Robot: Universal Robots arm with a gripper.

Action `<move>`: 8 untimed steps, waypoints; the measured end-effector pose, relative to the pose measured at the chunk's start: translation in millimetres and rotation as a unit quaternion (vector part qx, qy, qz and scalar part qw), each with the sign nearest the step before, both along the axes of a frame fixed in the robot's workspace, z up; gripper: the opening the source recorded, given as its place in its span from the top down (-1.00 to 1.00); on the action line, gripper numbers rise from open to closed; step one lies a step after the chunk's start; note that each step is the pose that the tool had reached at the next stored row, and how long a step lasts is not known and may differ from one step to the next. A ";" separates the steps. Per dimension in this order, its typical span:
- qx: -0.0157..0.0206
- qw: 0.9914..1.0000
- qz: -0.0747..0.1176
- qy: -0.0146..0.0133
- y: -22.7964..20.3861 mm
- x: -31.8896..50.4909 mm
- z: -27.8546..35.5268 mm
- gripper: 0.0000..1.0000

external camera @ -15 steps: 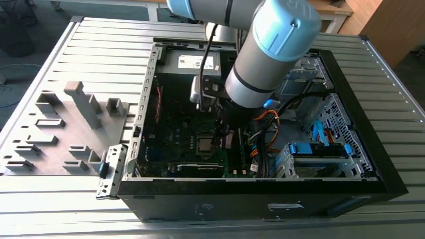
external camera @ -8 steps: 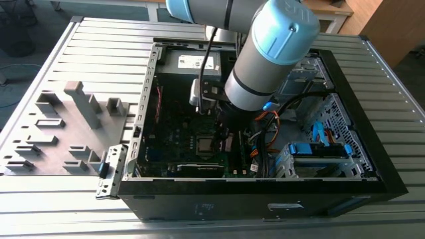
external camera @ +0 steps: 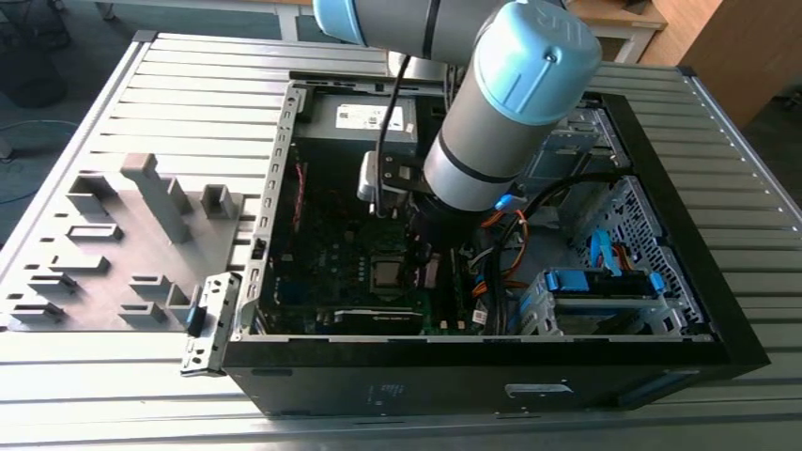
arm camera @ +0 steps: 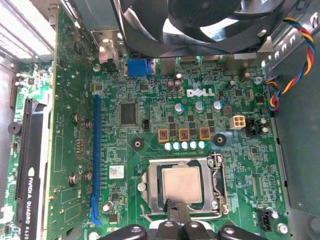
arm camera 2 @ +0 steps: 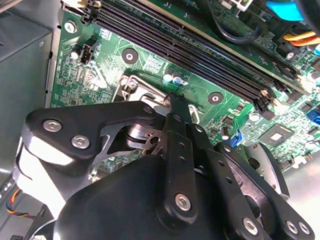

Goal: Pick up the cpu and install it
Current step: 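Install the first cpu locking lever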

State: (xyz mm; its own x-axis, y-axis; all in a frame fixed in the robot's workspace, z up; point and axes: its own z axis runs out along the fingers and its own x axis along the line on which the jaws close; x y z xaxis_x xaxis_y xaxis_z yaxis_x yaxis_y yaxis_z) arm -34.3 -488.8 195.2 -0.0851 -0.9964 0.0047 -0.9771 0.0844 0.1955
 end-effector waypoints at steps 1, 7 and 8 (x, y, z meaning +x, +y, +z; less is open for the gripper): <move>0.000 1.000 0.000 0.000 0.0 0.0 -0.5 0.79; -0.001 1.000 0.001 0.000 0.0 0.1 -3.3 0.79; -0.001 1.000 0.001 0.000 0.0 0.2 -3.3 0.79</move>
State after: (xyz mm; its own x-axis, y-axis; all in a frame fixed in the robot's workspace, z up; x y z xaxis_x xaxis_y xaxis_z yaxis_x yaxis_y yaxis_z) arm -34.1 -488.8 191.9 -0.0836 -0.9965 0.0070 -0.9771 0.0834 0.1956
